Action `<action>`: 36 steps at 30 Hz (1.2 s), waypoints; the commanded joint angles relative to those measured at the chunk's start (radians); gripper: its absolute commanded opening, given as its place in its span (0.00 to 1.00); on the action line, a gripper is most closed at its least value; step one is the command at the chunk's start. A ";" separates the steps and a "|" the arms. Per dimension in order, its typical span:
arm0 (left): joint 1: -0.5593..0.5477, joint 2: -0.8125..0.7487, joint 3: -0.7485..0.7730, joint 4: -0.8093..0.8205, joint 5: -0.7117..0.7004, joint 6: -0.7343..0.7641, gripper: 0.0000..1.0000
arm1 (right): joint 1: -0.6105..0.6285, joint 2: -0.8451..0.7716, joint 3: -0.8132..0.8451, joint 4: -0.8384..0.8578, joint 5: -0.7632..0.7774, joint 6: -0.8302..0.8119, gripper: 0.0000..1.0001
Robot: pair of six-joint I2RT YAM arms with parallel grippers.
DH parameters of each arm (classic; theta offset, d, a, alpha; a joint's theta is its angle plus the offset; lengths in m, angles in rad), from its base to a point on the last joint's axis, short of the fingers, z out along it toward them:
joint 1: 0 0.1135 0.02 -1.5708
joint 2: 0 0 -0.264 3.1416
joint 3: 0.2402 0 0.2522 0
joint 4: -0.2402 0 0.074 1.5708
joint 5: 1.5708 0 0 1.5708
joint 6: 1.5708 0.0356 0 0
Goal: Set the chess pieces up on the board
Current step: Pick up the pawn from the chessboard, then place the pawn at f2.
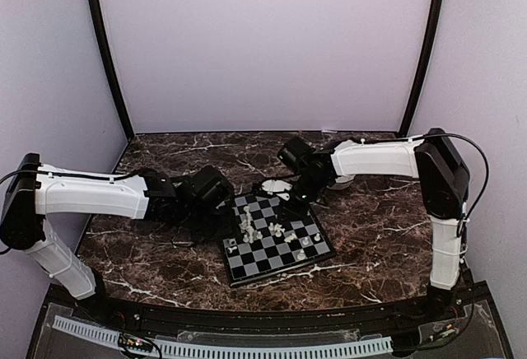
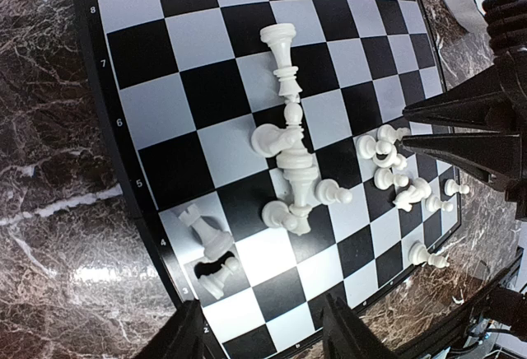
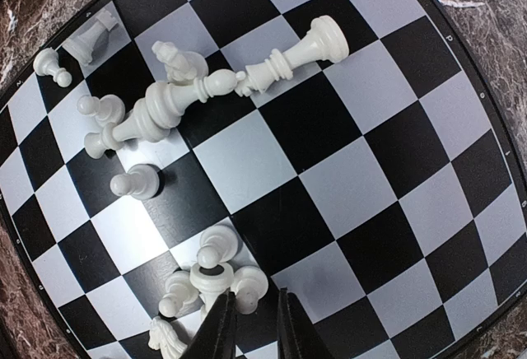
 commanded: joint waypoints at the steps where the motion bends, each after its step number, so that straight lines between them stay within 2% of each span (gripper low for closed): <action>1: 0.006 -0.028 -0.013 -0.012 -0.006 -0.002 0.51 | -0.001 0.028 0.028 0.003 -0.009 0.010 0.18; 8: 0.006 -0.025 -0.014 -0.011 -0.005 0.000 0.51 | 0.000 0.036 0.038 0.011 -0.014 0.016 0.17; 17: 0.006 -0.011 0.005 -0.015 -0.003 0.007 0.51 | -0.002 -0.012 0.035 0.025 0.016 0.010 0.03; 23: 0.006 -0.003 0.016 -0.014 -0.008 0.013 0.51 | -0.005 -0.145 -0.046 0.036 0.033 -0.031 0.02; 28: 0.006 0.017 0.035 -0.012 -0.002 0.021 0.51 | -0.002 -0.258 -0.189 0.018 -0.069 -0.088 0.02; 36: 0.006 0.021 0.042 -0.011 0.001 0.022 0.51 | 0.029 -0.282 -0.305 0.015 -0.097 -0.120 0.02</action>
